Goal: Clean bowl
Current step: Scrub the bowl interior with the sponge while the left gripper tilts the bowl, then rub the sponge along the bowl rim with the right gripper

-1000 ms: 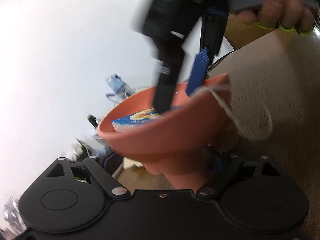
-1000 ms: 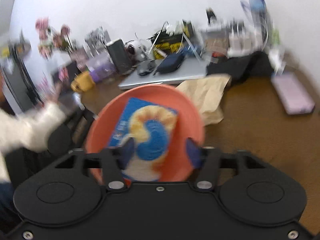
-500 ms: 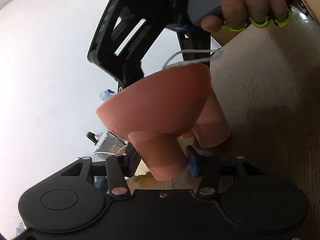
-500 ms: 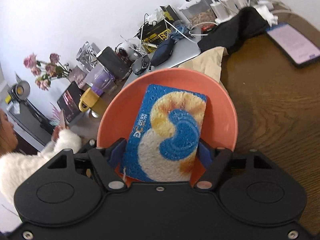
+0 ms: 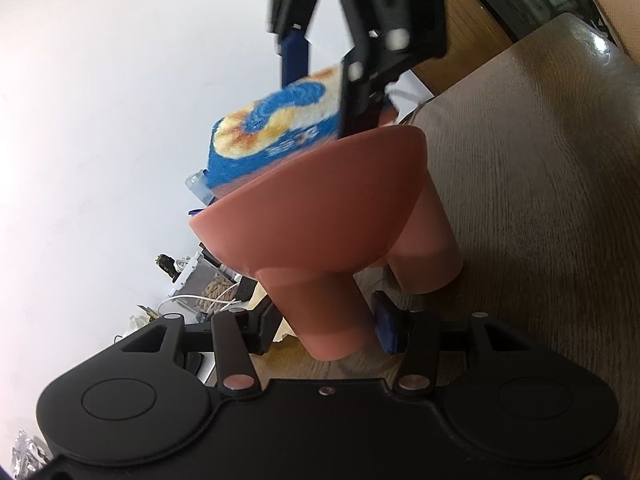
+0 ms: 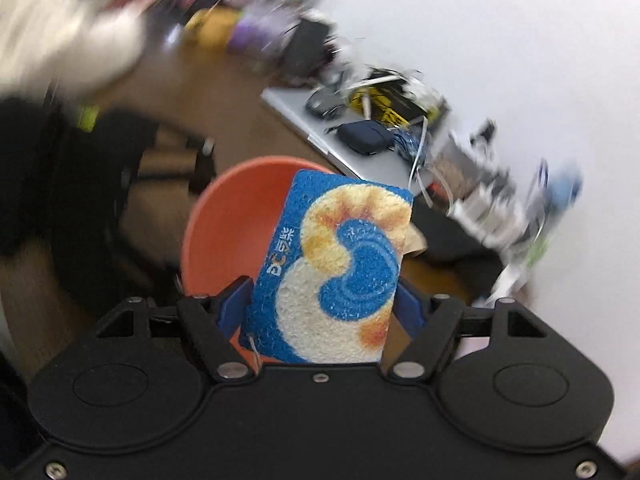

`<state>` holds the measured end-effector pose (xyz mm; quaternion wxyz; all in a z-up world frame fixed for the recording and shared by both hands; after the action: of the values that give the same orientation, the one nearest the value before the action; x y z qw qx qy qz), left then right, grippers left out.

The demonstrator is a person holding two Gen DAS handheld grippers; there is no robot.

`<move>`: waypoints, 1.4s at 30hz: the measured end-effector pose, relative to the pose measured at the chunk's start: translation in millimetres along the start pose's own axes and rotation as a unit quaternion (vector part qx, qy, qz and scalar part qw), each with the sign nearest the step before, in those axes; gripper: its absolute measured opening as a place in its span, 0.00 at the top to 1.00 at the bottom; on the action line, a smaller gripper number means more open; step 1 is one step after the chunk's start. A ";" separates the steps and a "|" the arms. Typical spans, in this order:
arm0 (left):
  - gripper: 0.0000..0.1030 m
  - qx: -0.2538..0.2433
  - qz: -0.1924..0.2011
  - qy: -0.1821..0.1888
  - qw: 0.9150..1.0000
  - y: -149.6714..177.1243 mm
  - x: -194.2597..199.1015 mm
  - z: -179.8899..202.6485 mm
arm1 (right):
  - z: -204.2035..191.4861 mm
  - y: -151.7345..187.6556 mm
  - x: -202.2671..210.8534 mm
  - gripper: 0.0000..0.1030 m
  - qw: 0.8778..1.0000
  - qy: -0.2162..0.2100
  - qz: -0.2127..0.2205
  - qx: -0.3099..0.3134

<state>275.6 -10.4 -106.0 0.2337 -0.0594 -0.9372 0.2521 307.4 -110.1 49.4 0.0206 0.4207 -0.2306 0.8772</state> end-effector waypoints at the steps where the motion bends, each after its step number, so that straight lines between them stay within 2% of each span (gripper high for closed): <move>1: 0.53 0.000 0.001 0.000 1.000 0.0 -0.8 0.3 | -0.5 -1.7 -2.7 0.24 1.000 -0.004 -0.008 0.014; 5: 0.53 0.000 0.000 0.001 1.000 -0.1 -3.4 -0.6 | -2.9 -8.3 -15.1 0.24 0.998 -0.018 -0.034 0.046; 12: 0.54 -0.002 0.003 -0.001 1.000 2.6 1.1 1.0 | 7.0 -5.5 -16.2 0.23 0.999 -0.022 -0.030 0.016; 14: 0.54 -0.003 0.004 -0.002 1.000 2.9 3.2 3.2 | 14.1 -4.0 -14.9 0.21 0.999 -0.028 -0.026 -0.016; 16: 0.54 -0.004 0.004 -0.005 1.000 2.9 3.2 4.1 | 27.2 5.4 -12.6 0.21 0.993 -0.065 -0.015 -0.096; 17: 0.54 -0.004 0.005 -0.006 1.000 1.7 1.7 4.8 | 29.7 6.6 -12.3 0.21 0.992 -0.069 -0.014 -0.104; 20: 0.54 -0.004 0.004 -0.004 1.000 2.3 -0.5 4.1 | 38.8 26.0 -10.4 0.21 0.974 -0.125 0.011 -0.190; 22: 0.54 -0.003 0.004 -0.002 1.000 1.2 -1.0 3.3 | 41.4 36.2 -10.3 0.21 0.963 -0.132 0.028 -0.232; 23: 0.54 -0.003 0.004 -0.001 1.000 1.2 -1.4 3.1 | 42.5 36.7 -10.9 0.21 0.962 -0.131 0.029 -0.237; 25: 0.54 -0.003 0.004 -0.002 1.000 1.6 -1.7 3.9 | 51.3 49.6 -15.5 0.20 0.946 -0.111 0.044 -0.301; 26: 0.54 -0.004 0.004 -0.002 1.000 1.3 -3.2 2.8 | 57.9 57.5 -23.7 0.20 0.931 -0.131 0.040 -0.339; 28: 0.54 -0.004 0.005 -0.002 1.000 1.1 -4.7 2.0 | 69.7 73.9 -42.1 0.20 0.892 -0.181 0.029 -0.414; 29: 0.54 -0.004 0.005 -0.002 1.000 0.3 -2.1 2.6 | 70.8 77.4 -47.1 0.20 0.882 -0.195 0.026 -0.429; 30: 0.54 -0.004 0.005 -0.003 1.000 -0.2 -1.2 2.9 | 72.3 83.8 -55.6 0.21 0.859 -0.226 0.025 -0.458; 31: 0.54 -0.004 0.005 -0.003 1.000 -0.5 -1.2 2.8 | 73.9 90.7 -64.8 0.31 0.833 -0.260 0.025 -0.488; 32: 0.54 -0.004 0.005 -0.003 1.000 0.1 1.6 2.9 | 74.9 92.3 -66.6 0.41 0.825 -0.272 0.030 -0.495; 33: 0.55 -0.005 0.005 -0.003 1.000 0.5 2.6 2.4 | 75.7 93.0 -67.3 0.60 0.819 -0.282 0.036 -0.498; 36: 0.55 -0.002 0.002 0.001 1.000 1.4 2.2 1.8 | 70.2 80.1 -42.1 0.68 0.857 -0.228 0.051 -0.460; 38: 0.55 -0.001 0.001 0.003 1.000 1.4 1.6 0.6 | 64.9 73.9 -30.2 0.73 0.876 -0.204 0.059 -0.433; 39: 0.55 -0.001 0.001 0.003 1.000 1.2 1.3 -0.1 | 58.4 66.0 -19.0 0.76 0.895 -0.183 0.070 -0.402; 42: 0.55 0.001 0.000 0.007 1.000 1.6 -1.1 -3.7 | 50.1 52.5 -7.5 0.78 0.918 -0.165 0.082 -0.351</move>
<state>278.3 -7.6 -104.4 0.2406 -0.0608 -0.9351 0.2528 336.7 -176.9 50.5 0.0564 0.5048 -0.5579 0.6563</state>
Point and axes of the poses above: each gripper's, at about its wrist camera, not at the fingertips, and x roughly against the way its jaws point, z to its right, y to its underside, the point moved 1 cm from there along -x, roughly the way its jaws point, and after that the axes turned 15 degrees about -z, right-handed, at the moved point
